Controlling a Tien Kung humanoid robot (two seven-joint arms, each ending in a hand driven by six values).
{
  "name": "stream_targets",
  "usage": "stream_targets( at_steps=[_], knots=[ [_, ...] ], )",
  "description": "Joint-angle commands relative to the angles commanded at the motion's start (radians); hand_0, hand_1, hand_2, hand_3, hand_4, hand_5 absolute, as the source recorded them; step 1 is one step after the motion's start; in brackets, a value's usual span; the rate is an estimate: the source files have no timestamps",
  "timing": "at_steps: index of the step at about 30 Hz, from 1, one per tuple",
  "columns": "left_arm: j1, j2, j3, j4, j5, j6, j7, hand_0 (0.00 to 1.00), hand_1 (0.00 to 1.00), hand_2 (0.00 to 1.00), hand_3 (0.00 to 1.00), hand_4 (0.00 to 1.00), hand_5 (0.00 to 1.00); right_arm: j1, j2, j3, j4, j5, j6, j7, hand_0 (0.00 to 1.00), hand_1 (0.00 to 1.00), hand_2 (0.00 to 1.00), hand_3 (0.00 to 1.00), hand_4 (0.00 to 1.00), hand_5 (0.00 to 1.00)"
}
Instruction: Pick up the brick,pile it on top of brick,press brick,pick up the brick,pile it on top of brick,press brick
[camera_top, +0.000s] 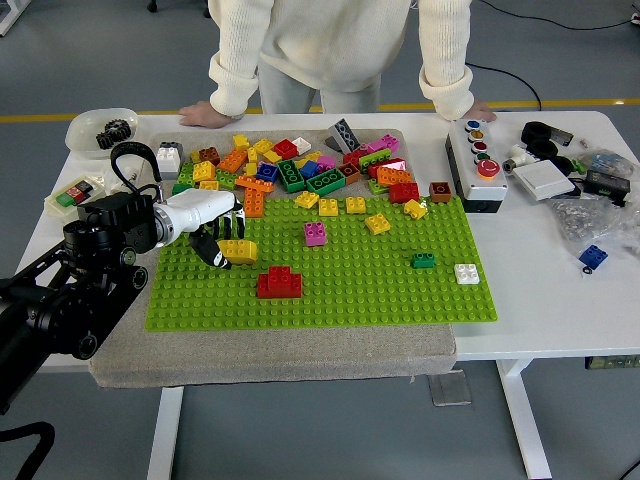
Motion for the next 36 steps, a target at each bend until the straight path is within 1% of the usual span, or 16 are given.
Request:
stream_targets(
  at_steps=[6,10,12,17,18,23,24,29,30,35,36],
  knots=[
    [0.0,0.002,-0.007,0.0,0.0,-0.005,-0.001,0.517,0.418,0.424,0.498,0.92,0.002,-0.001,0.0,-0.001,0.0,0.0,0.0,0.0,0.743,0.651,0.718,0.595,0.819,0.329],
    [0.004,0.0,0.007,0.012,0.0,-0.004,-0.001,0.517,0.418,0.424,0.498,0.92,0.002,-0.002,0.0,-0.003,0.0,0.001,0.0,0.0,0.743,0.651,0.718,0.595,0.819,0.329],
    [0.005,0.0,0.008,0.013,0.0,-0.004,-0.001,0.536,0.428,0.436,0.503,0.923,0.002,-0.002,0.0,-0.004,0.0,0.001,0.0,0.0,0.743,0.652,0.719,0.594,0.818,0.329],
    [0.004,-0.001,0.006,0.01,0.0,-0.011,-0.005,0.536,0.428,0.436,0.503,0.923,0.002,-0.003,0.0,-0.003,0.0,0.0,0.0,0.0,0.743,0.652,0.719,0.594,0.818,0.329],
    [0.003,0.0,0.005,0.01,0.0,-0.011,-0.006,0.549,0.453,0.466,0.535,0.919,0.002,-0.003,0.0,-0.003,0.0,0.0,0.0,0.0,0.741,0.651,0.718,0.594,0.817,0.328],
    [0.003,-0.001,0.002,0.01,0.0,-0.014,-0.013,0.549,0.453,0.466,0.535,0.919,0.002,-0.003,0.0,-0.003,0.0,-0.001,0.001,0.0,0.741,0.651,0.718,0.594,0.817,0.328],
    [0.004,-0.001,0.002,0.01,0.0,-0.014,-0.014,0.559,0.468,0.48,0.532,0.924,0.002,-0.003,0.0,-0.003,0.0,-0.001,0.001,0.0,0.742,0.652,0.719,0.595,0.818,0.327],
    [0.003,0.001,0.001,0.009,0.0,-0.026,-0.032,0.559,0.468,0.48,0.532,0.924,0.002,-0.002,0.0,-0.003,0.0,-0.001,0.001,0.001,0.742,0.652,0.719,0.595,0.818,0.327],
    [0.002,0.001,0.001,0.009,0.0,-0.027,-0.035,0.579,0.469,0.469,0.511,0.927,0.002,-0.002,0.0,-0.002,0.0,-0.002,0.001,0.0,0.742,0.651,0.719,0.594,0.818,0.328],
    [0.001,0.001,0.001,0.012,0.0,-0.022,-0.048,0.579,0.469,0.469,0.511,0.927,0.002,-0.001,-0.001,0.001,0.0,-0.004,0.001,0.001,0.742,0.651,0.719,0.594,0.818,0.328],
    [0.001,0.001,0.001,0.013,0.0,-0.021,-0.049,0.584,0.456,0.455,0.491,0.931,0.002,-0.001,-0.001,0.001,0.0,-0.004,0.001,0.001,0.742,0.652,0.719,0.594,0.818,0.329]
  ],
)
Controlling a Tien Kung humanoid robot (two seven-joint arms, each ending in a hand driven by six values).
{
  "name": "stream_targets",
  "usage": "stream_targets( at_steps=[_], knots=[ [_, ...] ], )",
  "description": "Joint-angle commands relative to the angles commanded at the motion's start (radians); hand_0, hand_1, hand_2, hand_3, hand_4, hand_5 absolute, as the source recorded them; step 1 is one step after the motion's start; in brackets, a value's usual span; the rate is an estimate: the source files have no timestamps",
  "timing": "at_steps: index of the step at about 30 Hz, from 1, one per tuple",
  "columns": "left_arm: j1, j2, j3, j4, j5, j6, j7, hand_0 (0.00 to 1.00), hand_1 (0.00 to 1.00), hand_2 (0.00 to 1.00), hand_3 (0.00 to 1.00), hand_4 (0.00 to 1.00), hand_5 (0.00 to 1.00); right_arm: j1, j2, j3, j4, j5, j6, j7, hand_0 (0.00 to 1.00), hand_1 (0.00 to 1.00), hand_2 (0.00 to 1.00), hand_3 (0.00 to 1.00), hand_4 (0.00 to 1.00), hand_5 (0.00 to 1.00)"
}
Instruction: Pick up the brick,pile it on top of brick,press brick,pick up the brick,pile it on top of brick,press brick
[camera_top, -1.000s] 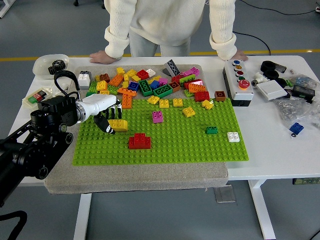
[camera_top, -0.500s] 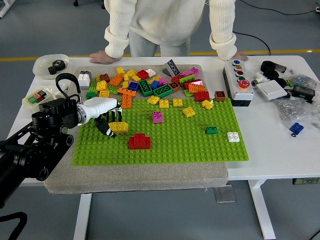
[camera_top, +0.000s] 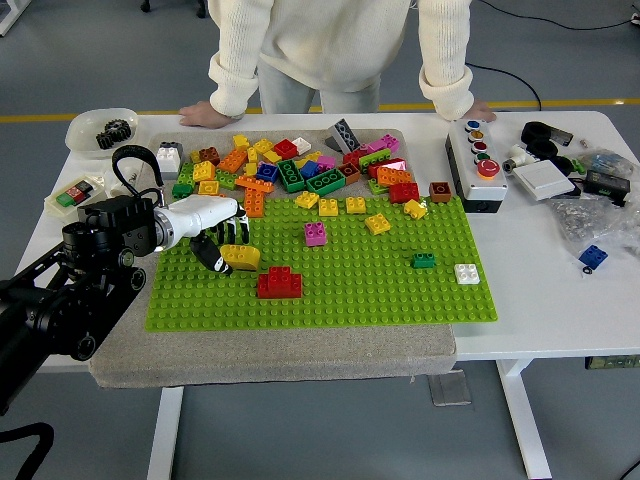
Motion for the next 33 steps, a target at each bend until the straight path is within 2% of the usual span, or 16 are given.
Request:
stream_targets(
  at_steps=[12,22,23,24,33],
  knots=[
    [0.0,0.0,0.002,0.002,0.0,0.037,-0.027,0.55,0.431,0.439,0.488,0.911,0.002,0.002,-0.002,0.003,0.0,0.001,-0.001,0.0,0.742,0.652,0.719,0.594,0.818,0.329],
    [0.0,0.001,-0.012,-0.002,0.0,-0.01,-0.029,0.55,0.447,0.456,0.496,0.89,0.002,0.001,-0.002,0.004,0.0,0.0,0.0,0.0,0.742,0.651,0.72,0.593,0.817,0.329],
    [0.0,0.001,-0.014,-0.002,0.0,-0.011,-0.03,0.55,0.447,0.456,0.496,0.89,0.002,0.001,-0.002,0.004,0.0,0.0,0.0,0.0,0.742,0.651,0.72,0.593,0.817,0.329],
    [0.0,0.001,-0.015,-0.002,0.0,-0.011,-0.03,0.597,0.485,0.492,0.515,0.791,0.002,0.001,-0.002,0.004,0.0,0.0,0.0,0.0,0.742,0.651,0.72,0.593,0.817,0.329],
    [0.0,0.001,-0.02,0.003,0.0,0.005,-0.013,0.599,0.496,0.499,0.523,0.794,0.002,0.002,-0.001,0.004,0.0,0.002,0.0,0.0,0.742,0.651,0.719,0.593,0.817,0.329]
  ],
)
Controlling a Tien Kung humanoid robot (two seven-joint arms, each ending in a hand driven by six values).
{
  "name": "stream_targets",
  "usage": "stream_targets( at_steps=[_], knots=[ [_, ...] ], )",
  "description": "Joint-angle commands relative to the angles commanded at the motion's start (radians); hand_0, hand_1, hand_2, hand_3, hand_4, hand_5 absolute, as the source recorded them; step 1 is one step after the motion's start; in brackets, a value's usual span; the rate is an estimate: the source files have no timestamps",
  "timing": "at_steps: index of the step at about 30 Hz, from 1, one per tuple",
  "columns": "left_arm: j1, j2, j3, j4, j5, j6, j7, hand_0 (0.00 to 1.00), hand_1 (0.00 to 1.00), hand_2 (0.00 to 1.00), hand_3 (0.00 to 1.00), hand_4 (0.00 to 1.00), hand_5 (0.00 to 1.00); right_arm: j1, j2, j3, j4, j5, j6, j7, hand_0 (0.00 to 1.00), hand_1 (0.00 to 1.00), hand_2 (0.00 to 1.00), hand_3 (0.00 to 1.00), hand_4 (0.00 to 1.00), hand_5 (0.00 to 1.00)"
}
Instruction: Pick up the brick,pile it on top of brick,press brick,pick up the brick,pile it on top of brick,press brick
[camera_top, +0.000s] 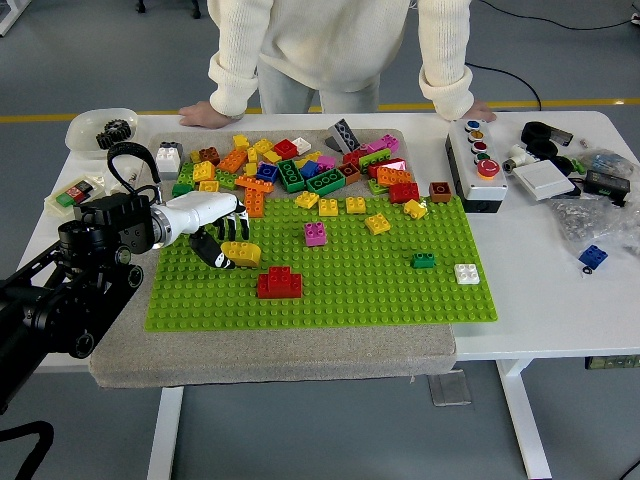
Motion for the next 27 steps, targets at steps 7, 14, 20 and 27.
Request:
stream_targets(
  at_steps=[7,14,20,27],
  knots=[
    [0.0,0.0,-0.006,0.009,0.0,0.028,0.011,0.595,0.496,0.5,0.519,0.8,0.002,0.0,0.0,-0.002,0.0,0.002,0.0,0.0,0.742,0.651,0.719,0.592,0.817,0.33],
    [0.002,0.0,-0.002,0.012,0.0,0.039,0.014,0.584,0.486,0.487,0.498,0.802,0.002,-0.002,0.0,-0.003,0.0,0.0,0.0,0.0,0.742,0.651,0.719,0.592,0.817,0.33],
    [0.002,0.0,0.012,0.016,0.0,0.044,0.007,0.577,0.459,0.455,0.48,0.905,0.002,-0.003,0.0,-0.004,0.0,0.0,0.001,0.001,0.742,0.652,0.719,0.593,0.817,0.33],
    [0.002,0.003,0.018,0.016,0.0,0.048,-0.005,0.497,0.407,0.415,0.471,0.958,0.002,-0.003,-0.001,-0.004,0.0,0.0,0.0,0.001,0.742,0.652,0.719,0.592,0.816,0.33]
  ],
)
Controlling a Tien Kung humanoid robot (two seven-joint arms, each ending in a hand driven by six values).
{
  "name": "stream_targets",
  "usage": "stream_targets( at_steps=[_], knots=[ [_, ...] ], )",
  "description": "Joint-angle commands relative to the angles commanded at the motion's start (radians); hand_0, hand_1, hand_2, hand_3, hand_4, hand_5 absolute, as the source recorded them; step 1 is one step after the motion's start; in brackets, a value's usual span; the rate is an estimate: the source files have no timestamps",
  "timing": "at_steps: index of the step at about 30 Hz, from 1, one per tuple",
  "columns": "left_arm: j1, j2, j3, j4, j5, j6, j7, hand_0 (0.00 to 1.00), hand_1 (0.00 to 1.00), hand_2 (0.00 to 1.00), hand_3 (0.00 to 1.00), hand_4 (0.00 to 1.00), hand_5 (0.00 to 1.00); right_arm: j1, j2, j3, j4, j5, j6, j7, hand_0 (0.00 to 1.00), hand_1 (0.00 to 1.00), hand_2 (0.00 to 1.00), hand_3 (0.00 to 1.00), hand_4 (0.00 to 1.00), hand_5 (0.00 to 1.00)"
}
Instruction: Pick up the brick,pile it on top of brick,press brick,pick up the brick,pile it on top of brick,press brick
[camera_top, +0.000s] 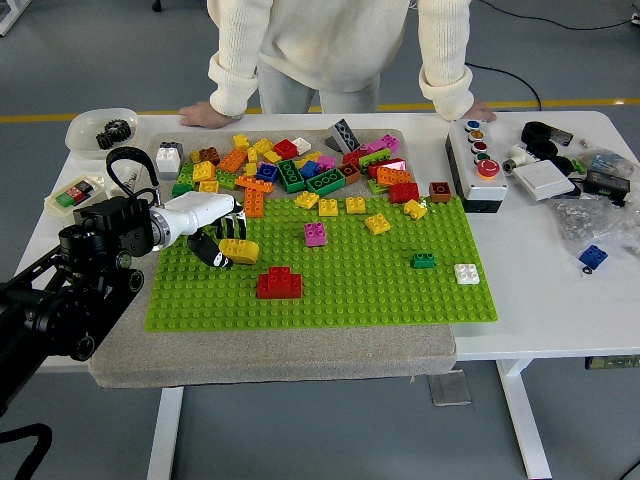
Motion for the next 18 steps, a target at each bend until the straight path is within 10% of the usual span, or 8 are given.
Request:
stream_targets(
  at_steps=[18],
  knots=[
    [0.003,-0.004,-0.028,-0.004,0.0,-0.001,0.004,0.515,0.412,0.425,0.498,0.97,0.002,0.001,0.001,0.001,0.0,0.002,0.0,0.0,0.742,0.652,0.719,0.592,0.814,0.328]
  ],
)
